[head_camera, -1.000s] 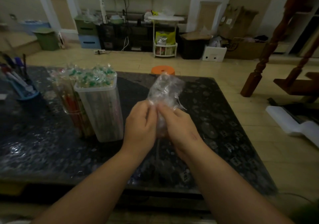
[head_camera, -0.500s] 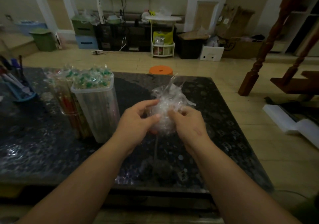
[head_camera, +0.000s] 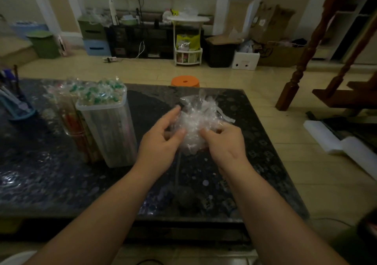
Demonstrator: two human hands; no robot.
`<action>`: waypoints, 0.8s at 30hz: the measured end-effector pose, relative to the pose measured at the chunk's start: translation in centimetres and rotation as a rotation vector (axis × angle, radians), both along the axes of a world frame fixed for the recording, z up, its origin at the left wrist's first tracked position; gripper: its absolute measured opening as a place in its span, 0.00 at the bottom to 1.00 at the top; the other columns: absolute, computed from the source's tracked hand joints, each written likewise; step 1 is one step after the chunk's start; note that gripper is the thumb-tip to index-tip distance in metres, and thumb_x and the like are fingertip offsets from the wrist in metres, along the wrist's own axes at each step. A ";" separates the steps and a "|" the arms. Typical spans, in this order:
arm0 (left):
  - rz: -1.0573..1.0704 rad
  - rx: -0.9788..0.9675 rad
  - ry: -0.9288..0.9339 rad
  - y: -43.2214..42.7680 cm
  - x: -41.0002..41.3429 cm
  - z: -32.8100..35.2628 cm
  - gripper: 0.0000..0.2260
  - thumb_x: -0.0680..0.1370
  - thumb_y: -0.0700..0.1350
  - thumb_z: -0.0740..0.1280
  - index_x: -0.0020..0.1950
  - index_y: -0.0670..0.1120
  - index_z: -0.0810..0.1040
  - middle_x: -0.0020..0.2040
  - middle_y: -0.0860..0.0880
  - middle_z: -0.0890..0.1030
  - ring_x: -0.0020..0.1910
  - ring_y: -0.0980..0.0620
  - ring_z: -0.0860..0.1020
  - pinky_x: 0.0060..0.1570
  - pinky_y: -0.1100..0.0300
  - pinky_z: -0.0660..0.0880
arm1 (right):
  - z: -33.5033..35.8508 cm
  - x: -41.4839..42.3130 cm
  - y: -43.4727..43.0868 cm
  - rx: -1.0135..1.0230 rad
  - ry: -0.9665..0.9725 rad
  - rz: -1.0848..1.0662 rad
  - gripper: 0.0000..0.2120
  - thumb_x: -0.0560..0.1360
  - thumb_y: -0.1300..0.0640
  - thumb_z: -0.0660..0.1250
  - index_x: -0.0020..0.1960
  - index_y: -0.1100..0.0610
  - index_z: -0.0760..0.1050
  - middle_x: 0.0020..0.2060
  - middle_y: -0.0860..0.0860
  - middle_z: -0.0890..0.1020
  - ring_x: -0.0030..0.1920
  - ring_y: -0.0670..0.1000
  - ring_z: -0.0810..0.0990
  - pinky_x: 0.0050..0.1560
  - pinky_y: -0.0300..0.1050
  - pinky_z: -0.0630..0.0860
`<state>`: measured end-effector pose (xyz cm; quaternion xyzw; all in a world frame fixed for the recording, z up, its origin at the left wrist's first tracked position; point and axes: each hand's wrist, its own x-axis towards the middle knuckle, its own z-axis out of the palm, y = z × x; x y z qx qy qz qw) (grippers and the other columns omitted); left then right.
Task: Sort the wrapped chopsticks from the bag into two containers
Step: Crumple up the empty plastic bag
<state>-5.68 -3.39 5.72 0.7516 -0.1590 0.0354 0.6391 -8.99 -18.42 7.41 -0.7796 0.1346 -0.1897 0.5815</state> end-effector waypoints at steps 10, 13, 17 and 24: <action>-0.086 -0.048 -0.008 -7.5 -1.2 2.1 0.18 0.80 0.45 0.68 0.66 0.62 0.71 0.65 0.55 0.76 0.53 0.66 0.80 0.57 0.59 0.78 | 2.7 -4.1 -8.4 -0.002 0.040 -0.134 0.11 0.74 0.53 0.73 0.38 0.60 0.81 0.35 0.53 0.84 0.41 0.55 0.84 0.45 0.57 0.82; -0.107 -0.021 -0.011 -11.0 -1.8 2.6 0.18 0.80 0.45 0.68 0.67 0.60 0.72 0.65 0.55 0.75 0.53 0.68 0.78 0.56 0.64 0.75 | 3.1 -6.0 -11.4 -0.036 0.018 -0.182 0.12 0.75 0.53 0.72 0.40 0.62 0.81 0.36 0.55 0.84 0.42 0.57 0.83 0.45 0.58 0.81; -0.130 0.013 0.004 -15.6 -2.6 2.6 0.19 0.80 0.47 0.69 0.70 0.56 0.73 0.66 0.54 0.76 0.58 0.64 0.76 0.64 0.55 0.74 | 2.7 -8.0 -16.0 -0.059 0.020 -0.262 0.13 0.75 0.50 0.71 0.39 0.60 0.81 0.35 0.54 0.84 0.41 0.57 0.83 0.45 0.58 0.80; -0.211 0.086 0.014 -23.0 -4.1 1.9 0.19 0.80 0.49 0.68 0.71 0.54 0.73 0.67 0.55 0.75 0.62 0.57 0.76 0.62 0.57 0.74 | 1.3 -11.6 -23.2 -0.113 0.010 -0.405 0.12 0.75 0.52 0.71 0.37 0.58 0.81 0.33 0.52 0.83 0.39 0.54 0.82 0.42 0.54 0.80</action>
